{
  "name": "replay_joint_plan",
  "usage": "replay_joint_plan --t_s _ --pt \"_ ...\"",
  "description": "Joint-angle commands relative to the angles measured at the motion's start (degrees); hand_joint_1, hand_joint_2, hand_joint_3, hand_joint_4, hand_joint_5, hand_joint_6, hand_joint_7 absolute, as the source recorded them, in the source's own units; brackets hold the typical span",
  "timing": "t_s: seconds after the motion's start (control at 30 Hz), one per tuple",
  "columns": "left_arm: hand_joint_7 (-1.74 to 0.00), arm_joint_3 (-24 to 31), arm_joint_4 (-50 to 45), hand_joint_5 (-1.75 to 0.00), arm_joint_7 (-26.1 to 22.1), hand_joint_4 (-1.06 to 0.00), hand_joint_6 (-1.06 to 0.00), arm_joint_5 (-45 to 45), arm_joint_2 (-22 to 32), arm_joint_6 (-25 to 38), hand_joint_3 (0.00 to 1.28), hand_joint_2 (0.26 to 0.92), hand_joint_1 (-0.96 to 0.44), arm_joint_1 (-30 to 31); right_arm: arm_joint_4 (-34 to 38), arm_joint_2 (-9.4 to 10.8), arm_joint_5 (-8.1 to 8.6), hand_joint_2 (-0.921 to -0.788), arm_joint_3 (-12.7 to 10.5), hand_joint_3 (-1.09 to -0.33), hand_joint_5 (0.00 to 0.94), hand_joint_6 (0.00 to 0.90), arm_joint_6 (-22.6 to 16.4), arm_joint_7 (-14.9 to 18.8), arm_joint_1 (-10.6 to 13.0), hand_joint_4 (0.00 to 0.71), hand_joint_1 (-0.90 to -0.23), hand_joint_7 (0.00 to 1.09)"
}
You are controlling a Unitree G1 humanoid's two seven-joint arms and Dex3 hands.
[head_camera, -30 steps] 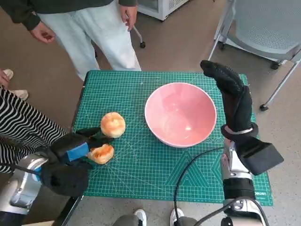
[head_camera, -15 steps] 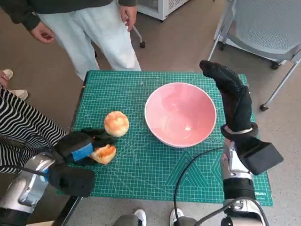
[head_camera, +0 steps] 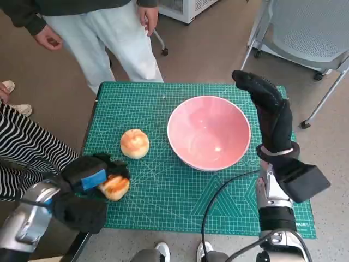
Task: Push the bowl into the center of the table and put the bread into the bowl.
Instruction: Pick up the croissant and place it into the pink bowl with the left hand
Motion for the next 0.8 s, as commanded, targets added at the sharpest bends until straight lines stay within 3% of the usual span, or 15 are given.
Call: replay_joint_plan --t_s 0.03,0.43,0.6,0.8 --pt "-1.23 2.3 -4.3 -1.19 -2.1 -0.67 -0.58 -2.3 1.0 1.5 0.12 0.908 0.00 1.4 1.1 -0.1 0.34 -0.921 -0.1 -0.722 0.002 -0.001 0.6 0.6 0.6 0.157 -0.692 0.61" --pt "-1.20 11.0 -18.0 -1.23 -8.7 -0.63 -0.60 -11.4 2.2 7.2 0.11 0.917 0.00 0.3 1.9 -0.6 1.73 -0.921 -0.5 -0.720 0.002 -0.001 0.7 1.8 -0.2 0.157 -0.691 0.61" --pt "-1.16 13.1 -22.0 -1.27 -9.7 -0.62 -0.61 -15.7 1.4 10.1 0.11 0.919 0.00 -4.3 2.8 -1.0 2.60 -0.921 -1.1 -0.715 0.003 -0.001 0.6 2.8 -0.6 0.159 -0.687 0.60" --pt "-1.14 10.7 -21.9 -1.25 -7.2 -0.65 -0.62 -16.8 -2.4 11.1 0.10 0.916 0.00 -13.5 3.6 -1.2 3.46 -0.921 -1.5 -0.711 0.004 -0.001 0.3 3.9 -1.0 0.161 -0.685 0.60"
